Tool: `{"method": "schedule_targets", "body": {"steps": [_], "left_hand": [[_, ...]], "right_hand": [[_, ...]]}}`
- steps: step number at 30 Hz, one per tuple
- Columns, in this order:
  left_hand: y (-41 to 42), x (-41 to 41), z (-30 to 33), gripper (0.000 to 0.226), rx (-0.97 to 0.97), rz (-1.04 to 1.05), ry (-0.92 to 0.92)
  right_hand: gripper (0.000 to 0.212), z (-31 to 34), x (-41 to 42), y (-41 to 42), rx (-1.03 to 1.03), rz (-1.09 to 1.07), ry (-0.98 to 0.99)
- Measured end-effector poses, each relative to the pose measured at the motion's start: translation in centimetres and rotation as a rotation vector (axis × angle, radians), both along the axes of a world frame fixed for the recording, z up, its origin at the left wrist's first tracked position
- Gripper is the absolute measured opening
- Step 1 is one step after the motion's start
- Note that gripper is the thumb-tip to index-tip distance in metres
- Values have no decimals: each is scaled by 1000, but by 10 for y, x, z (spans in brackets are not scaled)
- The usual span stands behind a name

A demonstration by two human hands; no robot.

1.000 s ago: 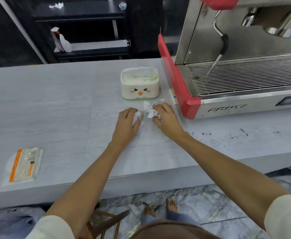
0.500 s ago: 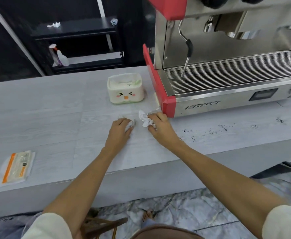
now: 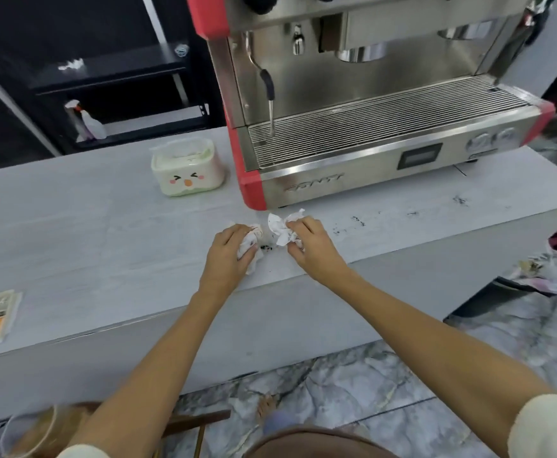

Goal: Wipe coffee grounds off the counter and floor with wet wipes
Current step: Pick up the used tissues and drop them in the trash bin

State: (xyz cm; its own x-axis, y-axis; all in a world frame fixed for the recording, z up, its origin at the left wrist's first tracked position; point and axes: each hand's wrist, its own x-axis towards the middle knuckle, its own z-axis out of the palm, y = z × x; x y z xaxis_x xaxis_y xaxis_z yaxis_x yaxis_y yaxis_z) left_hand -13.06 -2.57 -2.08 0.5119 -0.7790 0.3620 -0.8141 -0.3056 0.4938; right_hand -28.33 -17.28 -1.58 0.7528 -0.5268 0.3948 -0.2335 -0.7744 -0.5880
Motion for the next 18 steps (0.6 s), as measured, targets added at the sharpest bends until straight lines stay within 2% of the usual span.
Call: {"method": "schedule_targets", "body": {"steps": [8,18], "left_hand": [[-81,-75,7,31,7,-155,23],[-234,-140,23,29,-46,-407,41]], "right_hand": [[39,8,-86,-63,-18,-191,3],[39,14,-173,-171,1,-460,21]]}}
